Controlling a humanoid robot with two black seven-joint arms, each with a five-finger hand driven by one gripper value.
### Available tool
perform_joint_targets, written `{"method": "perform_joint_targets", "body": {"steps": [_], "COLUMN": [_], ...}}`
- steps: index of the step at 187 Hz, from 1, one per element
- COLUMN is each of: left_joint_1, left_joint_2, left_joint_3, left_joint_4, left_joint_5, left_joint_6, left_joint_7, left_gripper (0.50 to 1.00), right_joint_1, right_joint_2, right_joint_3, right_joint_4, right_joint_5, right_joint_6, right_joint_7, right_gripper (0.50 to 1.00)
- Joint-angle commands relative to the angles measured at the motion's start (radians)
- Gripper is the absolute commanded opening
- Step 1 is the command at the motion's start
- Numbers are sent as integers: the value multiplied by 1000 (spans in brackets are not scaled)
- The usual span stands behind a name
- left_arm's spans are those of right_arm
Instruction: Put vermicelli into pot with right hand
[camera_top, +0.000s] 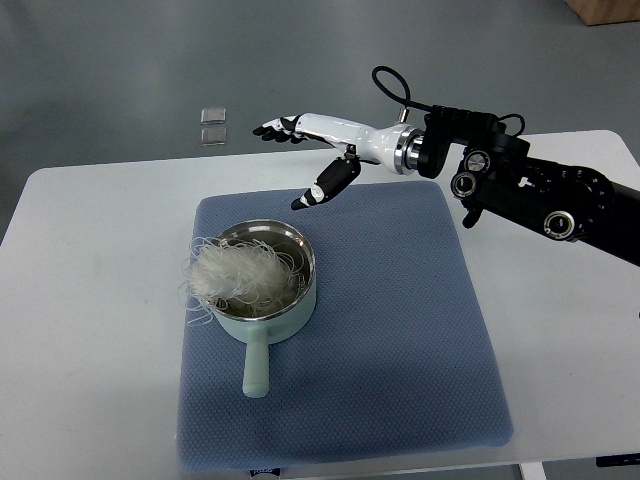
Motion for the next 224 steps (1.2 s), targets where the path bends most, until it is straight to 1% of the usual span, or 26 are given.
{"method": "perform_joint_targets", "body": {"steps": [1,26,41,58,93,128,141,174,224], "left_joint_1": [0,2,2,2,3,6,5,5,5], "left_joint_2": [0,0,0,0,0,0,0,0,0], "left_joint_3": [0,0,0,0,-2,-2,0,0,0], "left_joint_4": [2,2,2,2,0,0,0,-2,-2], "left_joint_5": [0,0,0,0,0,0,0,0,0], "left_joint_6": [2,5,5,5,5,5,5,5,5], "left_joint_7": [0,1,0,0,1,1,0,0,1], "left_gripper": [1000,1000,1000,1000,1000,1000,1000,1000,1000], "right_joint_1": [-43,-109,-149,-213,-314,-360,-365,-393,-417], "right_joint_2": [-36,-73,-75,-73,-58,-27,-21,-1,33], "right_joint_3": [72,156,199,251,322,357,365,358,362], "right_joint_4": [-8,-51,-62,-66,-66,-65,-65,-65,-65], "right_joint_5": [96,247,326,415,497,517,517,514,511], "right_joint_6": [-38,-117,-167,-240,-355,-446,-460,-450,-449], "right_joint_7": [-2,-7,-14,-19,-18,-5,-5,-5,-5], "right_gripper": [909,907,909,909,909,911,913,923,924]}}
